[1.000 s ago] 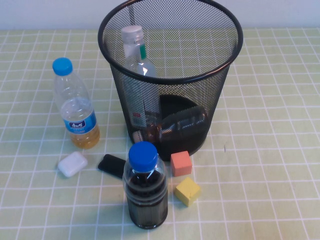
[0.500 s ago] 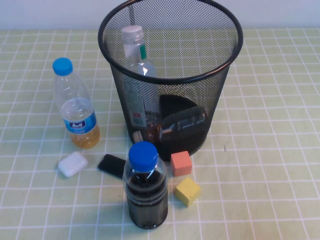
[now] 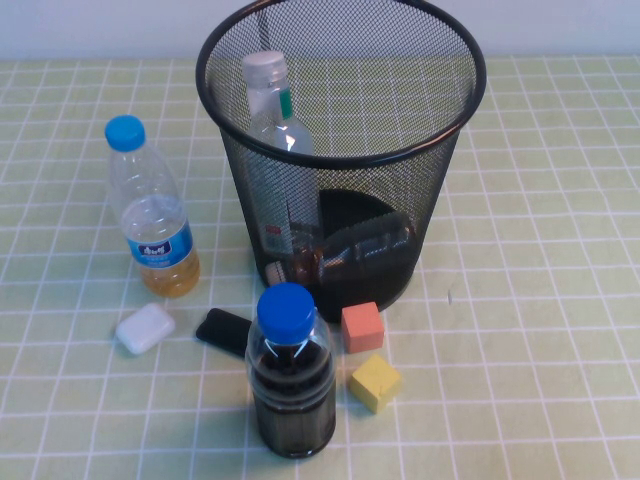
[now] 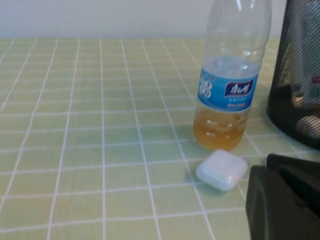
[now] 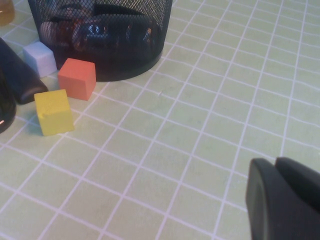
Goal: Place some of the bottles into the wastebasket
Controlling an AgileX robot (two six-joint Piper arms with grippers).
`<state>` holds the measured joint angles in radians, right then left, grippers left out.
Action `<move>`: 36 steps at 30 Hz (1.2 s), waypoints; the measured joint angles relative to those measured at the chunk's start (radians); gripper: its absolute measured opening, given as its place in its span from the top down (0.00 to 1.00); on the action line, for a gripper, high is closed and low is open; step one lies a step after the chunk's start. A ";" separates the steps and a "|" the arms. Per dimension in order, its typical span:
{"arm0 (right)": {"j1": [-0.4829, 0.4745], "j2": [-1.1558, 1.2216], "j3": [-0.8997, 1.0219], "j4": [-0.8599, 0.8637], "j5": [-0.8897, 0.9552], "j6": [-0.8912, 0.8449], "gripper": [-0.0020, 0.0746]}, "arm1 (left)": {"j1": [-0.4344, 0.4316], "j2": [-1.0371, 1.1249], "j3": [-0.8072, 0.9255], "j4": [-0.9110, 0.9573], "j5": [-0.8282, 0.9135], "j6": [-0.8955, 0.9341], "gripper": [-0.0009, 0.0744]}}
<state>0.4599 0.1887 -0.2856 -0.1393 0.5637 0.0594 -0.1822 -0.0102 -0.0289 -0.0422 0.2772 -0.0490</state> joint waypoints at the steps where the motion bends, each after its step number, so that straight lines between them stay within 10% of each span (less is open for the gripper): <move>1: 0.000 0.000 0.000 0.000 0.000 0.000 0.98 | 0.000 0.000 0.015 0.042 0.000 -0.044 0.99; 36: 0.000 0.000 0.000 0.000 0.000 0.000 0.98 | 0.066 -0.002 0.056 0.102 0.079 -0.139 0.99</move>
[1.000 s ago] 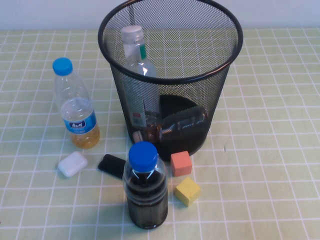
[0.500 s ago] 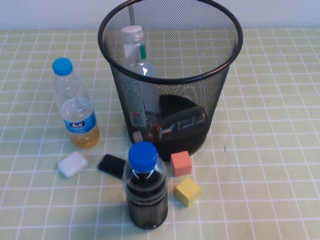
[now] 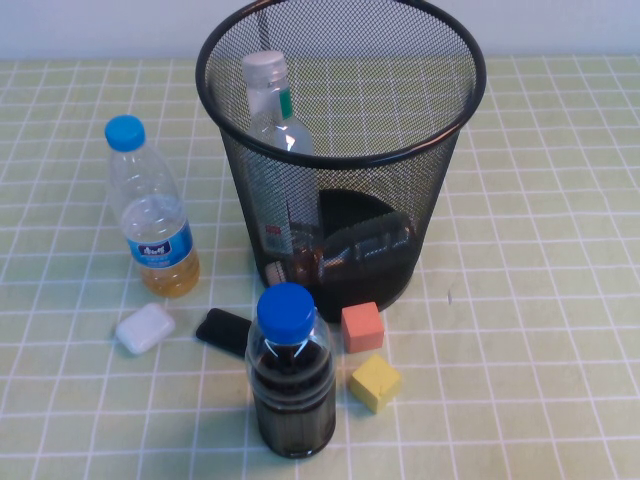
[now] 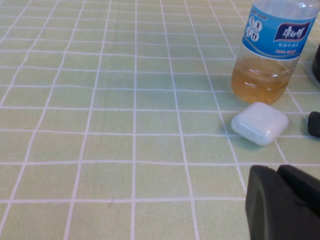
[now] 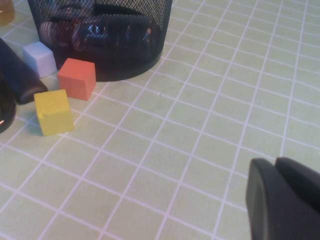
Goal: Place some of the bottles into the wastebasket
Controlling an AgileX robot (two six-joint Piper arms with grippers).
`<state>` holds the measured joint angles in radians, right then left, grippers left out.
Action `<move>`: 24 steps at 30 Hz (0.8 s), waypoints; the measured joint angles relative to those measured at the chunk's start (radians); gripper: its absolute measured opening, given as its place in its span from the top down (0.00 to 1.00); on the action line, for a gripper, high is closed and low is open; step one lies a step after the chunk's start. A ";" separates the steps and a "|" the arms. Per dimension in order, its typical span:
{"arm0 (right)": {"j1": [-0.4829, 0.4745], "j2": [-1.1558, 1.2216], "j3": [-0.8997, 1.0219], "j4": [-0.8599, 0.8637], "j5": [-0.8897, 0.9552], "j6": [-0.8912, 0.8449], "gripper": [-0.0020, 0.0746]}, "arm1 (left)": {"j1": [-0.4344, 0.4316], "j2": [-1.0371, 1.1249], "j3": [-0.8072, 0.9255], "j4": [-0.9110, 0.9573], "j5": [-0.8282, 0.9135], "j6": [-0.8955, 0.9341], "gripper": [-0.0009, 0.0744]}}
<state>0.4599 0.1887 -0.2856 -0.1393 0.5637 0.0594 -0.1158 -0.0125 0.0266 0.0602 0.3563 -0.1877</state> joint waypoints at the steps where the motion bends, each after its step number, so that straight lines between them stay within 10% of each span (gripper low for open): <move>1: 0.000 0.000 0.000 0.000 0.000 0.000 0.98 | 0.000 0.000 0.000 0.000 0.000 0.000 0.99; 10: -0.054 -0.008 0.000 -0.019 0.000 0.000 0.98 | 0.000 0.000 0.000 0.000 0.000 -0.002 0.99; 24: -0.448 -0.197 0.208 -0.078 -0.176 0.162 0.98 | 0.000 0.000 0.000 0.000 0.000 -0.002 0.99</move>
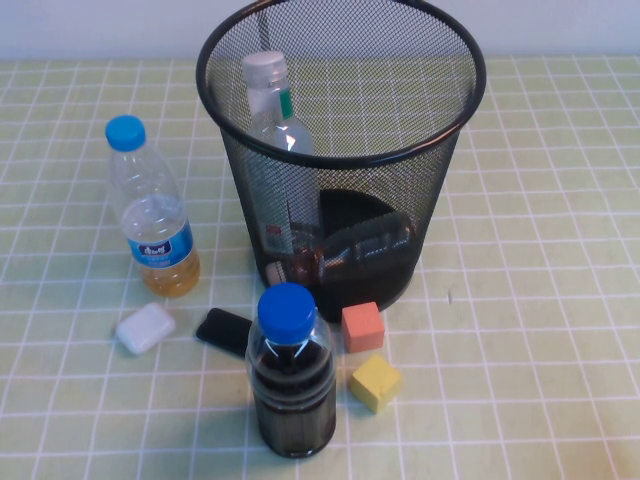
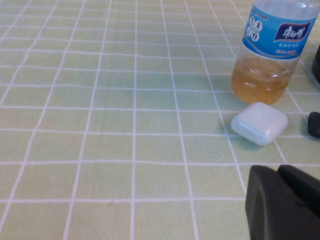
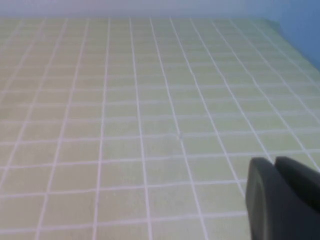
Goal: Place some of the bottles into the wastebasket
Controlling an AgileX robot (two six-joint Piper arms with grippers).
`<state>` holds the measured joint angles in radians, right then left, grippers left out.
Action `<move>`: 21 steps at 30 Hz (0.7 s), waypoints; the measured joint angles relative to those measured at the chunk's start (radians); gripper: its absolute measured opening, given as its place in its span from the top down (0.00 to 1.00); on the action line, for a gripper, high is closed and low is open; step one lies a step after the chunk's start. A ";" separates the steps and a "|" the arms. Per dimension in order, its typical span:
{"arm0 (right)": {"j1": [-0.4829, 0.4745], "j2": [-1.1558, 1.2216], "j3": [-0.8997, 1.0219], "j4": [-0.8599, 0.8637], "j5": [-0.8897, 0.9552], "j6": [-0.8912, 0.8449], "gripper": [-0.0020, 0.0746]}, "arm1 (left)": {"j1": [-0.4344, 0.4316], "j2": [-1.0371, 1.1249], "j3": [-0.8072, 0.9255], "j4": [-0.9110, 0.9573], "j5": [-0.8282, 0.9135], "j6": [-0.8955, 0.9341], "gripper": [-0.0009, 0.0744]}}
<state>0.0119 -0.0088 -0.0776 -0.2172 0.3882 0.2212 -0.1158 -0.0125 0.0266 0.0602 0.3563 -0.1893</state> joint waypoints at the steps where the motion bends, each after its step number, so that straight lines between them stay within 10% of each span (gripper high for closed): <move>1: -0.013 0.000 0.025 0.000 0.000 0.001 0.98 | 0.000 0.000 0.000 0.000 0.000 0.000 0.99; 21: -0.032 -0.004 0.097 0.000 0.003 0.015 0.98 | 0.000 0.000 0.000 0.000 0.000 0.000 0.99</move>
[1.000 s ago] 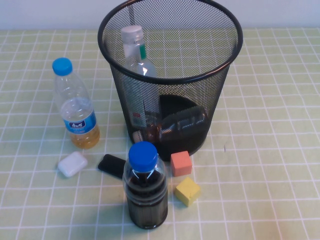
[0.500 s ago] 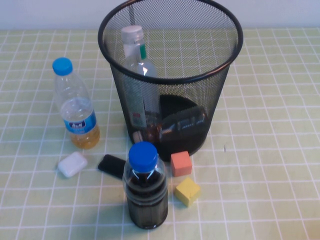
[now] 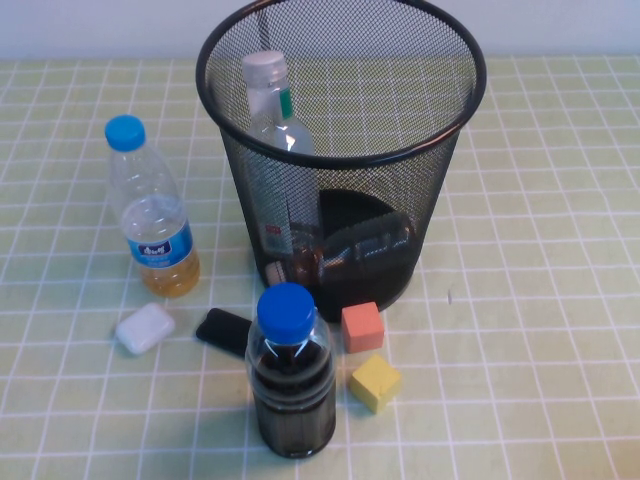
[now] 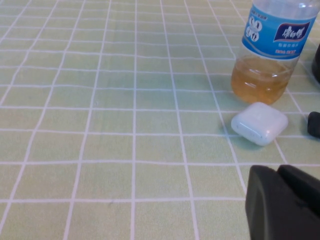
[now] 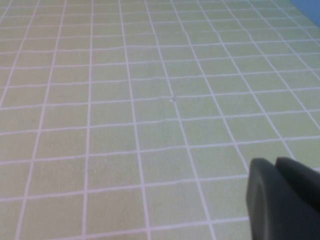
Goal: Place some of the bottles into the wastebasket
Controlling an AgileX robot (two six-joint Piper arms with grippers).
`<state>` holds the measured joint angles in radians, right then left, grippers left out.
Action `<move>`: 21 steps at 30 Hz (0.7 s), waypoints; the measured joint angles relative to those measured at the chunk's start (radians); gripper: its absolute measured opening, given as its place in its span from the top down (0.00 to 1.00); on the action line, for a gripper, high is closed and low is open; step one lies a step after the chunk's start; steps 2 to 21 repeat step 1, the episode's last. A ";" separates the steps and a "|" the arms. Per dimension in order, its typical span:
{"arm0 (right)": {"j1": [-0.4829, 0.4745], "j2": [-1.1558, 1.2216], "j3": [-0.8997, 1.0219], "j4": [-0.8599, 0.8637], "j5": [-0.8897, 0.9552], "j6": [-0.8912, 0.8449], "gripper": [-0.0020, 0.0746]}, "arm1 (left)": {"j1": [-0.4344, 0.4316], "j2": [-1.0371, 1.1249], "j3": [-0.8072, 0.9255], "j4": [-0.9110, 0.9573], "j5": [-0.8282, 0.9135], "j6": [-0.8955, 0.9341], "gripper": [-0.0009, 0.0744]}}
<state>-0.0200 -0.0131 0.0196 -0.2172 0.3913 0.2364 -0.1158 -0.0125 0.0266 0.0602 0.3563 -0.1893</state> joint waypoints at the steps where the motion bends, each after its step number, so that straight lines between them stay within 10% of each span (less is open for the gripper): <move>1: 0.000 0.000 0.000 0.000 0.000 0.000 0.98 | 0.000 0.000 0.000 0.000 0.000 0.000 0.99; 21: 0.000 0.000 0.000 0.000 0.000 0.000 0.98 | 0.000 0.000 0.000 0.000 0.000 0.000 0.99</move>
